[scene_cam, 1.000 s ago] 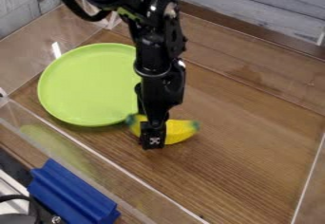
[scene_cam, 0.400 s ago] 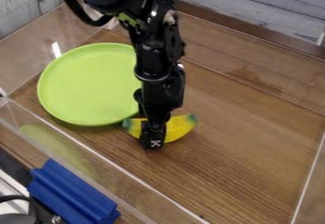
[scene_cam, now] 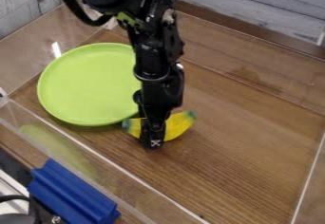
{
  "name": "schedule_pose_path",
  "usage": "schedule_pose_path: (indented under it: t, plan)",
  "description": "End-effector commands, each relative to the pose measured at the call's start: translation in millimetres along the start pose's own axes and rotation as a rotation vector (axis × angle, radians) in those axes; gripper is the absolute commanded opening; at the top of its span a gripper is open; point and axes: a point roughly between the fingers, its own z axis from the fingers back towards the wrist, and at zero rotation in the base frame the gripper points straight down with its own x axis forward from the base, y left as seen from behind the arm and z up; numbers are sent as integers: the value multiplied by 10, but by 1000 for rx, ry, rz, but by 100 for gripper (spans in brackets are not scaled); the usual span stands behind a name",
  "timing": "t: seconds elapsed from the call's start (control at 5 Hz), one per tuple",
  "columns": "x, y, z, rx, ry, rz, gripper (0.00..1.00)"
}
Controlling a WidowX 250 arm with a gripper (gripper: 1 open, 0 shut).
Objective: Put the banana in the green plate
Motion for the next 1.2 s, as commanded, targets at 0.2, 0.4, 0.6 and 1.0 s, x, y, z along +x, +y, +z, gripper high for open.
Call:
schedule_pose_path:
  t: [0.2, 0.4, 0.6, 1.0]
  plan:
    - [-25, 35, 186, 19, -28, 22, 0]
    - [-49, 37, 253, 12, -27, 41, 0]
    - [-75, 38, 342, 6, -26, 63, 0]
    - [-189, 154, 720, 39, -36, 189, 0]
